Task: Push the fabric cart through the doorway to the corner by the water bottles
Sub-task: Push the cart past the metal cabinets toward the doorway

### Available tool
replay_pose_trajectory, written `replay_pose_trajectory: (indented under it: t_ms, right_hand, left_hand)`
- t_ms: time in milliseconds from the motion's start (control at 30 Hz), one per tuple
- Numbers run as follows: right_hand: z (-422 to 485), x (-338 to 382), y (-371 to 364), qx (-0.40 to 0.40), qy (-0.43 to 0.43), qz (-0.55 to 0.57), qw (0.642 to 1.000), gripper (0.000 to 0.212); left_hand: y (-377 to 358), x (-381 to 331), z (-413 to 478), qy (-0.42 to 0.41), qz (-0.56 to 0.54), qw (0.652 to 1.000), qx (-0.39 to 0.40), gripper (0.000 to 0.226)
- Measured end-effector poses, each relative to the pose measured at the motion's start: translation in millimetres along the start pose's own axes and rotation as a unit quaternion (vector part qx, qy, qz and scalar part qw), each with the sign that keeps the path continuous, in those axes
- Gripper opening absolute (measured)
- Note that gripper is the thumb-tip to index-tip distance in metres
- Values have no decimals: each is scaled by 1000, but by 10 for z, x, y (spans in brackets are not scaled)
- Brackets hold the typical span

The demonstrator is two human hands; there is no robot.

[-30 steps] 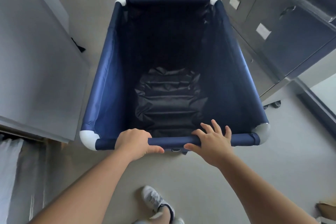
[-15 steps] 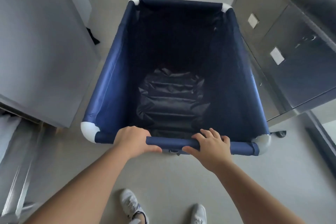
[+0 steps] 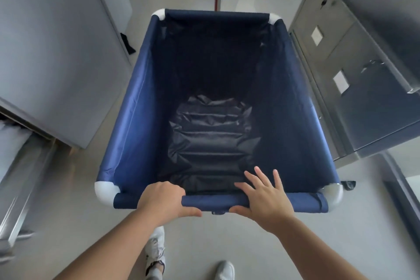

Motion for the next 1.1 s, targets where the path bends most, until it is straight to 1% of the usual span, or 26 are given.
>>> replay_pose_trajectory:
  t_ms: [100, 133, 200, 267, 400, 467, 567, 633, 733, 833, 967, 1100]
  right_hand:
    - [14, -86, 47, -18, 3, 9, 1000, 106]
    - [32, -89, 61, -18, 5, 12, 1000, 105]
    - [75, -68, 98, -24, 5, 17, 1000, 103]
    - [138, -11, 139, -39, 8, 28, 999, 100]
    - [305, 104, 222, -66, 20, 51, 996, 95]
    - [381, 128, 255, -75, 26, 51, 996, 95]
    - [471, 94, 278, -77, 33, 39, 996, 94]
    - [520, 14, 292, -77, 36, 27, 996, 92]
    - [568, -123, 371, -93, 41, 10, 995, 91]
    - [542, -208, 401, -99, 52, 2, 994, 89]
    - [381, -162, 319, -101, 76, 3, 992, 82]
    - [287, -71, 260, -109, 107, 7, 988, 79]
  left_hand:
    - [4, -55, 29, 8, -41, 999, -12, 101]
    - [4, -44, 42, 11, -50, 999, -7, 106]
    - [30, -18, 62, 7, -42, 999, 3, 121]
    - [91, 51, 91, 16, -24, 1000, 5, 127]
    - [186, 288, 157, 54, -26, 998, -12, 119]
    - [249, 344, 200, 52, -10, 998, -23, 116]
    - [330, 329, 289, 38, 7, 999, -34, 98]
    - [336, 284, 367, 33, -4, 999, -34, 90]
    - [365, 167, 469, 25, -5, 999, -41, 89]
    - [342, 40, 453, 27, -13, 999, -33, 88]
    - [162, -39, 211, 39, -23, 999, -22, 89]
    - [-29, -42, -56, 74, -49, 996, -9, 88]
Point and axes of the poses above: each hand's wrist, its own z-axis towards the middle knuckle, its own y-axis out of the back of the hand, x = y × z, the point moved 9 cm from there along z, towards the middle knuckle, and after that the axes turned 7 degrees about -y, right-handed, at the moved point
